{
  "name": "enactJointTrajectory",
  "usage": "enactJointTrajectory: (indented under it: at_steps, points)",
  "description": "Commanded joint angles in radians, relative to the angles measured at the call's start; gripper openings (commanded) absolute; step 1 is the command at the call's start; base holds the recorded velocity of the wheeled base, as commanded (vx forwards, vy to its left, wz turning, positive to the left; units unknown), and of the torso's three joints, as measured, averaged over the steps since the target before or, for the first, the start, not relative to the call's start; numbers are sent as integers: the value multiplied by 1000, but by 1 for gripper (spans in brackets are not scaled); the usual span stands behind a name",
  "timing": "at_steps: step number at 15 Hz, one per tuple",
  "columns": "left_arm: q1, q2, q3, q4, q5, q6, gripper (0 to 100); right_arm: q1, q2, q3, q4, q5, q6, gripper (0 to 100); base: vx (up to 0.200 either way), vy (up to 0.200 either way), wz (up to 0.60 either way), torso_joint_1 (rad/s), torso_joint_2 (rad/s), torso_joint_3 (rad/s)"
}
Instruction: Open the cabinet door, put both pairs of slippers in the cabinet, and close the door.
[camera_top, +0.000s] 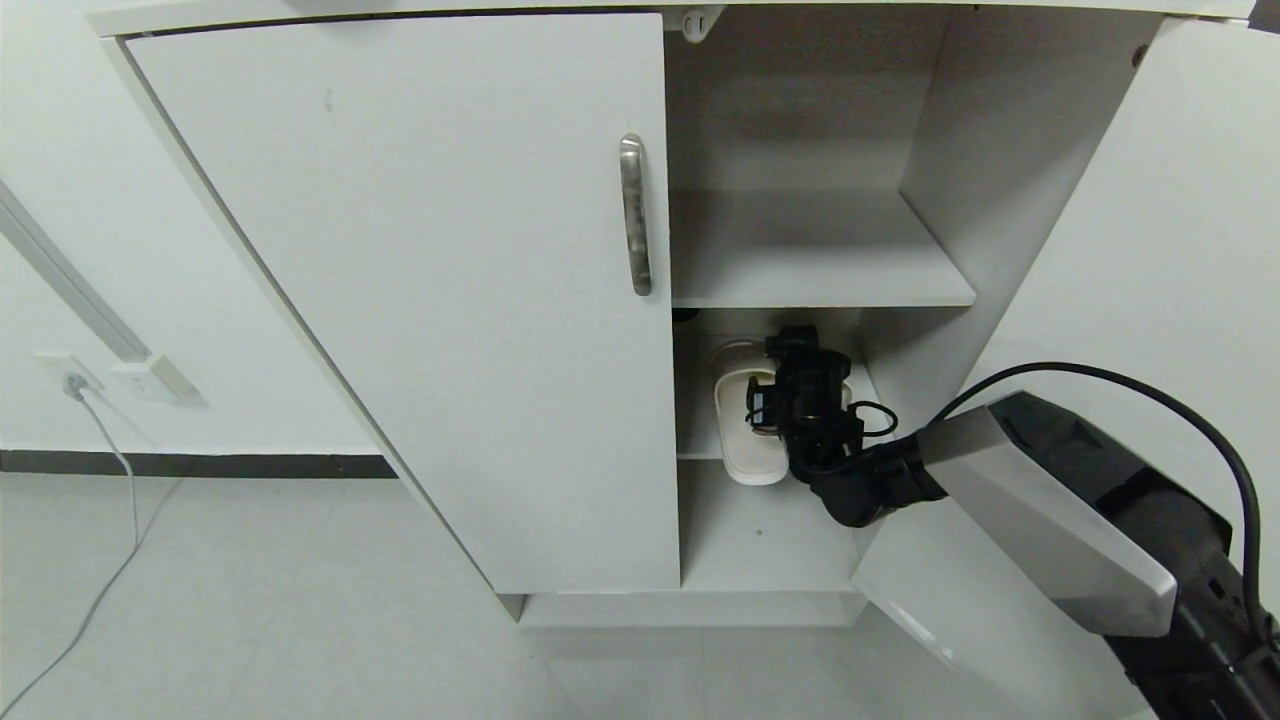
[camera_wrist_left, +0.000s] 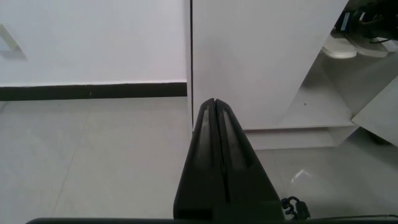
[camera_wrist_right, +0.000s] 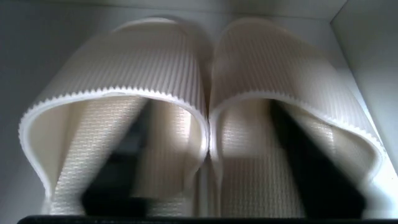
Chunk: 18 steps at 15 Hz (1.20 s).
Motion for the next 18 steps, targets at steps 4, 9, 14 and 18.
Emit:
enactJointTrajectory:
  at_steps: [4,9,14,18]
  points:
    - [0,1,0,0,-1,0,0,6,-82,129,-25,-4,0,100,0,0,0,0,0,0]
    - [0,1,0,0,-2,3,0,59,-277,488,-191,-5,-3,100,0,0,0,0,0,0]
    - [0,1,0,0,-2,6,0,130,-425,832,-389,-10,3,100,0,0,0,0,0,0]
    - [0,1,0,0,-4,4,0,168,-438,945,-509,-10,-4,100,0,0,0,0,0,0]
